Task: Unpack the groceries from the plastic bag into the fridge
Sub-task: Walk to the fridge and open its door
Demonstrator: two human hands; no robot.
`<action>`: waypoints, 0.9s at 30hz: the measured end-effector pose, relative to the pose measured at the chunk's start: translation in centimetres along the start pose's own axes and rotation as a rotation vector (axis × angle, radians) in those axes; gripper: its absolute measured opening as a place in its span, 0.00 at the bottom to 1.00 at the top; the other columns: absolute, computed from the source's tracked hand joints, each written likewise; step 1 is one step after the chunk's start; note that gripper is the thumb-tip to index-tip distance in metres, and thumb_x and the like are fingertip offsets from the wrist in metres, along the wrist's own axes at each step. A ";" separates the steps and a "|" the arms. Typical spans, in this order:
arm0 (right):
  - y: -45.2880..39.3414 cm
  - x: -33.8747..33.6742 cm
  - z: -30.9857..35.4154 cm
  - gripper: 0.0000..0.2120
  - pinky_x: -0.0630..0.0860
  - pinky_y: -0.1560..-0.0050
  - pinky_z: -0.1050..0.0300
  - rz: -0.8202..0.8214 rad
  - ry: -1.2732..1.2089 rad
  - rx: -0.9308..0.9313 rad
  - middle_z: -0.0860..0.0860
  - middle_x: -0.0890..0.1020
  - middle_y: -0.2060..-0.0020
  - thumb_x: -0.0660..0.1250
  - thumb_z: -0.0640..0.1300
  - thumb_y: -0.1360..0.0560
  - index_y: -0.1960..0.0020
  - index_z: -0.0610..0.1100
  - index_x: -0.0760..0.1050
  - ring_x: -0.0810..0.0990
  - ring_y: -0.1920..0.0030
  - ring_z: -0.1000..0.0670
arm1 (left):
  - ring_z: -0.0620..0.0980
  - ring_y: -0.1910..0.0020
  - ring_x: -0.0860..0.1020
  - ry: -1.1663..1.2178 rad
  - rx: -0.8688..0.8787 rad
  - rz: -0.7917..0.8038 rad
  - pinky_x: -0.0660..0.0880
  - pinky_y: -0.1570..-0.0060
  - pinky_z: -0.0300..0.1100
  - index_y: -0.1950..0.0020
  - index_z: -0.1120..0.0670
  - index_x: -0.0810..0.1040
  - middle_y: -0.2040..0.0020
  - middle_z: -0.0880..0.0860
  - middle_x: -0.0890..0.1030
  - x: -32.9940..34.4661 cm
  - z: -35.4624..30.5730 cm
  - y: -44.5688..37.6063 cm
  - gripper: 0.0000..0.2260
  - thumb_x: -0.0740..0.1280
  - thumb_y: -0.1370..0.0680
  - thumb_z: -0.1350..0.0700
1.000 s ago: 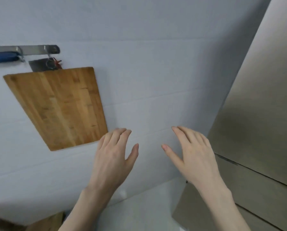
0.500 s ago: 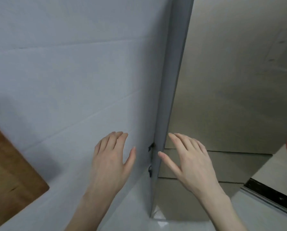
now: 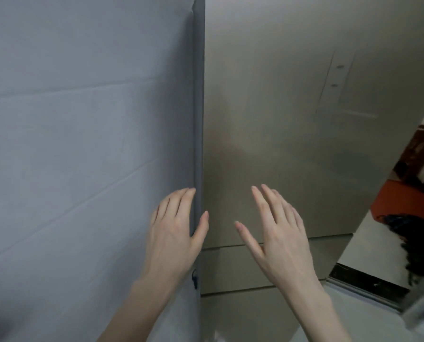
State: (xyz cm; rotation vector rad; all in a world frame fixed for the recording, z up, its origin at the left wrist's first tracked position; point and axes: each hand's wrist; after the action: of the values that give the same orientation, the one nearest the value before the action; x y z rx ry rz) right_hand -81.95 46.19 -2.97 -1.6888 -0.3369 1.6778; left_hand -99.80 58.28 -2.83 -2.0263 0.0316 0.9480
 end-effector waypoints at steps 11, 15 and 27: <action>-6.6 3.5 -5.1 0.30 0.67 0.24 0.42 -0.213 -0.050 -0.026 0.46 0.68 0.20 0.60 0.61 0.16 0.20 0.46 0.67 0.64 0.19 0.43 | 0.55 0.35 0.76 0.020 -0.047 0.023 0.77 0.42 0.50 0.20 0.55 0.63 0.31 0.53 0.75 4.8 -2.5 -5.3 0.29 0.66 0.18 0.48; -8.5 5.3 -5.9 0.35 0.60 0.21 0.33 -0.172 0.008 -0.048 0.46 0.53 0.15 0.60 0.62 0.16 0.15 0.50 0.55 0.50 0.15 0.41 | 0.54 0.35 0.77 0.087 -0.106 0.003 0.79 0.46 0.49 0.18 0.54 0.58 0.27 0.53 0.67 6.5 -2.6 -5.8 0.32 0.66 0.18 0.47; -9.8 8.5 -6.6 0.41 0.60 0.26 0.22 -0.139 0.056 -0.033 0.45 0.46 0.15 0.62 0.65 0.19 0.14 0.52 0.47 0.45 0.16 0.36 | 0.50 0.25 0.69 0.301 -0.242 0.010 0.70 0.28 0.47 0.17 0.49 0.49 0.21 0.50 0.64 9.2 -2.0 -7.6 0.38 0.68 0.20 0.48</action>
State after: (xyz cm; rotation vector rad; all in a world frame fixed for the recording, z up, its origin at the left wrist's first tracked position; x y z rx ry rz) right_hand -71.77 56.57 -3.81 -1.6933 -0.4470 1.5292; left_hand -89.38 64.39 -2.62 -2.3812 0.0938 0.6700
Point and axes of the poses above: each hand's wrist, its own y-axis away from the middle knuckle, its own x-axis out of the palm, z = x × y
